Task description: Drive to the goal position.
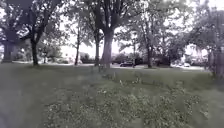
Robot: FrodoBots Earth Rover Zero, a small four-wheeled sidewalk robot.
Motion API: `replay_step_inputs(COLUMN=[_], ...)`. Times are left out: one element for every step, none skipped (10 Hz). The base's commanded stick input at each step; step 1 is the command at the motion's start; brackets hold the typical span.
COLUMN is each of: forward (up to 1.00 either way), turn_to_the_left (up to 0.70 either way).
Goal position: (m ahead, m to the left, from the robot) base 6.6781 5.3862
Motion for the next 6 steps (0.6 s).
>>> replay_step_inputs(forward=[0.70, 0.70, 0.70, 0.70, 0.70, 0.70], turn_to_the_left=[0.15, 0.21, 0.27, 0.33, 0.35, 0.35])
